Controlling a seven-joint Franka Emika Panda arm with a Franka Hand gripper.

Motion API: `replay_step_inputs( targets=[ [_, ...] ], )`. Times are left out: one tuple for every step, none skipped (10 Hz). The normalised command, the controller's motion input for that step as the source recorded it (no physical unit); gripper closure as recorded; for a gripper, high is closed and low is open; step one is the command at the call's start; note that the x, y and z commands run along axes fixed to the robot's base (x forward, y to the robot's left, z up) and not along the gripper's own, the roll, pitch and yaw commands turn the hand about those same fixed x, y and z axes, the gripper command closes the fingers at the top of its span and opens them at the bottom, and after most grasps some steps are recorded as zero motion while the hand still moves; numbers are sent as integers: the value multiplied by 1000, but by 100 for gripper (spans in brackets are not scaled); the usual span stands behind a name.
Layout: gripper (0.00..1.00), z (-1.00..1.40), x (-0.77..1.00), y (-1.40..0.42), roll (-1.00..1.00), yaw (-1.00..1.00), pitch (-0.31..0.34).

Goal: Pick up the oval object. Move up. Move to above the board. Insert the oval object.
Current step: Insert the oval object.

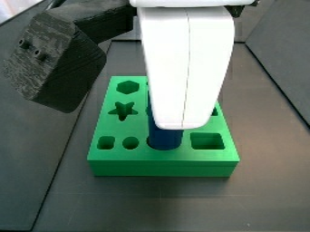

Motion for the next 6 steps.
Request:
replay_step_inputs(
  targets=[
    [100,-440,0,-49,53,0,-63],
    [100,-366,0,0,164,6,-7],
    [100,-271,-51,0,133,6,0],
    [100,-197,-89,14,74,0,0],
    [100,-91,-223,0,81,0,0],
    [100,-137,-226,46,79,0,0]
  ],
)
